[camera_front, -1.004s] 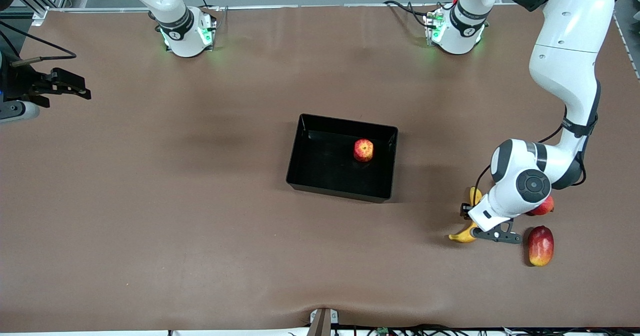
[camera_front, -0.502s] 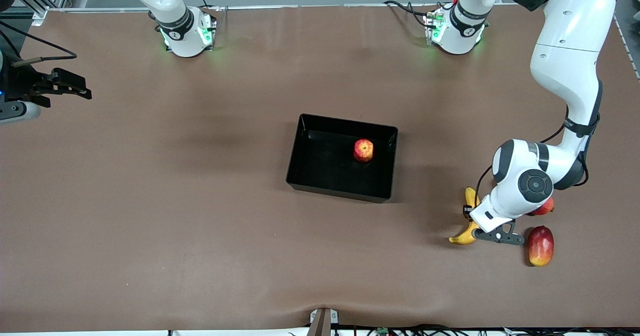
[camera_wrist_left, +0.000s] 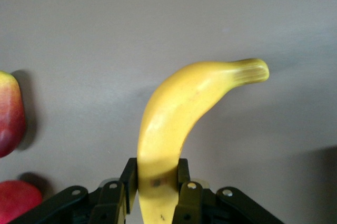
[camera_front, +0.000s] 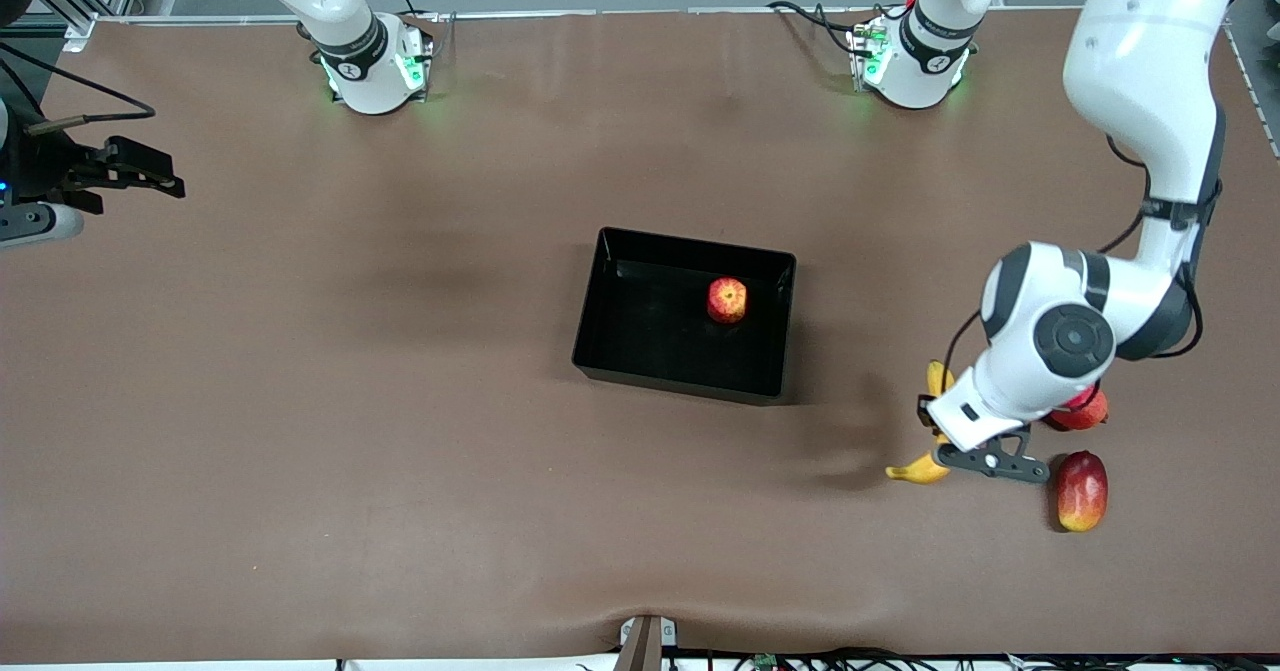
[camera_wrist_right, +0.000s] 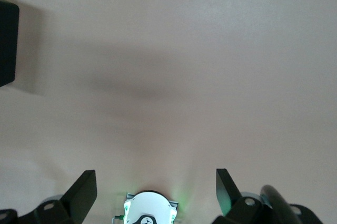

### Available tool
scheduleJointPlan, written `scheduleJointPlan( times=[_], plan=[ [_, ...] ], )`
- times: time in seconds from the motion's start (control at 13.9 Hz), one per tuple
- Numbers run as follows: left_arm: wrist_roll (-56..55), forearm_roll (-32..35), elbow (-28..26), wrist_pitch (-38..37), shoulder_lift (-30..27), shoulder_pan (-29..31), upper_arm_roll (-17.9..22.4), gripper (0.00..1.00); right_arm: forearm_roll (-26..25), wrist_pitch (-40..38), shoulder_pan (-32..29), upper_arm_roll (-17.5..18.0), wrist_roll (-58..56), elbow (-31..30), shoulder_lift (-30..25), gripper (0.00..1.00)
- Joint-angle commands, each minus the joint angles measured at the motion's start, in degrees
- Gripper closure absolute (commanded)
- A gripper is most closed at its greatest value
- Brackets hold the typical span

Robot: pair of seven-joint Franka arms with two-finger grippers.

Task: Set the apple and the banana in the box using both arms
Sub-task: 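Lift the banana and carry it over the box with the left gripper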

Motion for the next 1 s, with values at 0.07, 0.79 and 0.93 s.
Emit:
scheduleJointPlan(
  times=[0.07, 0.79, 0.93],
  plan=[
    [-8.3, 0.4, 0.1, -6.8, -5.9, -7.0, 0.2, 1.00, 0.7, -0.3, -1.2, 0.5, -0.1, -0.7, -0.7, 0.00],
    [-37.6, 0.2, 8.4, -11.5, 0.5, -27.3, 0.3, 1.00, 0.8, -0.5, -1.3, 0.5, 0.0, -0.7, -0.3, 0.00],
    [-38.5, 0.1, 10.1, -10.4, 3.1, -28.9, 0.3, 1.00, 0.8, -0.5, -1.5, 0.5, 0.0, -0.6, -0.3, 0.00]
  ],
)
